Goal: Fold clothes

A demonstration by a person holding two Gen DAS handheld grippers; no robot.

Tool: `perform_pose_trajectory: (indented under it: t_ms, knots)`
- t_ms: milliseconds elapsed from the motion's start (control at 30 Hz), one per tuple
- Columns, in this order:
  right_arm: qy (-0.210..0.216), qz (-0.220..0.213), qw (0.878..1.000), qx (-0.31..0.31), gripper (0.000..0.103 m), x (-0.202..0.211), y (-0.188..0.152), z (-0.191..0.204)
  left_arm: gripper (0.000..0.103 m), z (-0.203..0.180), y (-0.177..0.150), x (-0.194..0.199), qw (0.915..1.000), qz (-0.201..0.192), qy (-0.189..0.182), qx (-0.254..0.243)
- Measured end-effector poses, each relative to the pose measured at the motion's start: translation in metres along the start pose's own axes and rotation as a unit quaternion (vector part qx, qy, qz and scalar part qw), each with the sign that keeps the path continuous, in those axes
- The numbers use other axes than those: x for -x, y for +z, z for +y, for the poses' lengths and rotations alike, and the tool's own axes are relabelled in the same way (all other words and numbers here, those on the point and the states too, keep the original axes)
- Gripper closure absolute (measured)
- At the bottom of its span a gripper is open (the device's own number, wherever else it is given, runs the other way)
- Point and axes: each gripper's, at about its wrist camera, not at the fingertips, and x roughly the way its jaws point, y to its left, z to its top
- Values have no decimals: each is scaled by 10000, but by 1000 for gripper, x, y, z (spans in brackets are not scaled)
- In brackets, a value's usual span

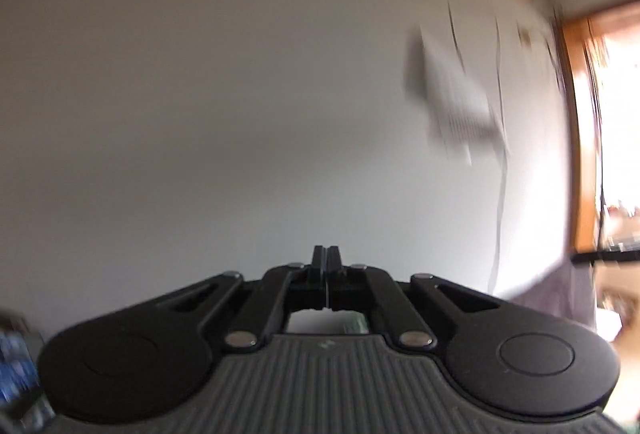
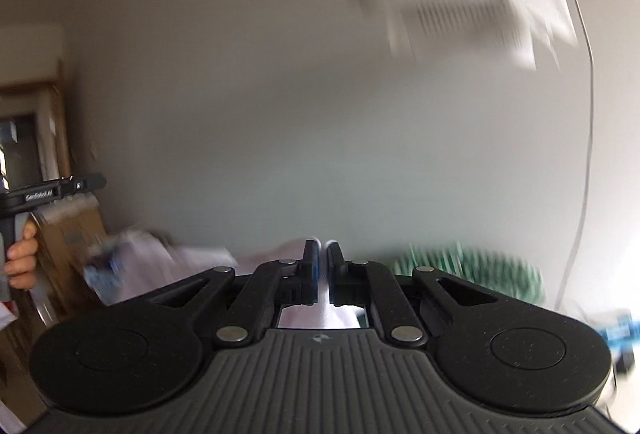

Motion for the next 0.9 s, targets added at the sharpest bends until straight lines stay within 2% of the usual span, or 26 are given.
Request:
perform_pose_trajectory:
  t_ms: [67, 133, 167, 200, 233, 267, 300, 333, 433, 567, 633, 700, 767, 833, 867, 900]
  knots:
    - [198, -460, 9987, -124, 102, 16, 22, 0, 103, -1, 21, 15, 9996, -261, 66, -74]
    - [291, -680, 9971, -180, 102, 24, 38, -2, 100, -8, 21, 18, 9997, -204, 19, -140]
    - [209, -647, 9976, -147, 98, 22, 39, -2, 100, -13, 16, 14, 9998, -62, -10, -194]
    - [113, -471, 9987, -149, 81, 16, 34, -2, 97, -19, 4, 7, 9994, 166, -13, -289]
    - [59, -188, 9996, -197, 71, 7, 25, -1, 90, -24, -13, -3, 9984, 430, -64, -362]
    - [46, 146, 9995, -260, 56, -3, 12, -1, 84, -29, -30, -14, 9966, 699, -134, -421]
    - [50, 520, 9981, -330, 54, -15, -7, 0, 74, -35, -54, -29, 9937, 988, -192, -501]
    - [5, 878, 9954, -387, 54, -26, -29, 2, 73, -41, -81, -45, 9897, 1283, -245, -588]
    - [-248, 1838, 9796, -776, 51, -53, -95, 7, 73, -54, -149, -89, 9715, 2136, -354, -964]
    - [-555, 2972, 9438, -1333, 51, -82, -177, 14, 73, -49, -227, -144, 9391, 3035, -581, -1502]
    - [-572, 3071, 9370, -1562, 49, -76, -197, 25, 73, -41, -258, -166, 9225, 3352, -880, -1701]
    - [-724, 3006, 9362, -1674, 45, -71, -207, 37, 73, -35, -286, -185, 9075, 3584, -1121, -1880]
    - [-880, 2972, 9352, -1711, 45, -69, -214, 49, 73, -27, -304, -196, 8974, 3647, -1282, -2127]
    - [-917, 3146, 9304, -1640, 45, -76, -220, 60, 71, -21, -315, -213, 8839, 3844, -1580, -2146]
    - [-947, 3231, 9281, -1593, 45, -81, -223, 67, 64, -18, -320, -222, 8764, 3952, -1737, -2135]
    - [-986, 3312, 9258, -1535, 45, -87, -226, 75, 48, -16, -326, -229, 8681, 4051, -1872, -2175]
